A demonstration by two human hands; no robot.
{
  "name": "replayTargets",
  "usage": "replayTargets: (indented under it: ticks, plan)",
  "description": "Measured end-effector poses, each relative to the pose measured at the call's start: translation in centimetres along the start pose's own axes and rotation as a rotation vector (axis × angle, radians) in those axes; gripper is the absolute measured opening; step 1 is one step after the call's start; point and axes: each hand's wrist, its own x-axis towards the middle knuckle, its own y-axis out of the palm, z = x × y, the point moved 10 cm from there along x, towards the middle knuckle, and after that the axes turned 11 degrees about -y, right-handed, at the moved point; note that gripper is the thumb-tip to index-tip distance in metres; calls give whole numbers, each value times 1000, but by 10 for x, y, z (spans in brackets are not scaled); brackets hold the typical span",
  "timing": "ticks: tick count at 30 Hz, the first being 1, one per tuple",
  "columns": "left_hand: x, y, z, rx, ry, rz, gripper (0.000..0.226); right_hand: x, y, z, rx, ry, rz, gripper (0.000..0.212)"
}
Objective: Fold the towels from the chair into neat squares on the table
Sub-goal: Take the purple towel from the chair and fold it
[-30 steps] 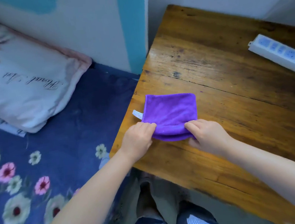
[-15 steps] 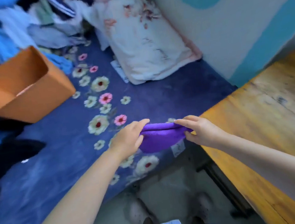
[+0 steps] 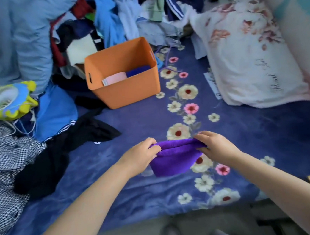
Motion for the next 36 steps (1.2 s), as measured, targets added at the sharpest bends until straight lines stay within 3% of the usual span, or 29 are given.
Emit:
replayTargets:
  ticks: [5,8,13,18,25,30,36]
  plan:
    - [24,-10,64,-28,-25,-56,19,72,-13,24,-125,-113,113,38]
    - [51,-25,86,-11,-72,-9,7,116,-30,20,-191,-147,151,35]
    - [116,-54,140,0,-309,106,27,202,-81,10,-249,-189,134,34]
    - [175,-91,181,11,-344,40,26,273,-121,4,-183,-201,86,28]
    - [250,-143,268,-379,-522,-35,53,387,-176,3,2,-217,-46,24]
    - [323,-156,343,-586,-588,-82,31,478,-200,-10,-2,-152,-108,28]
    - [396,-118,404,-672,-651,-108,30,561,-175,-51,36,-57,-111,27]
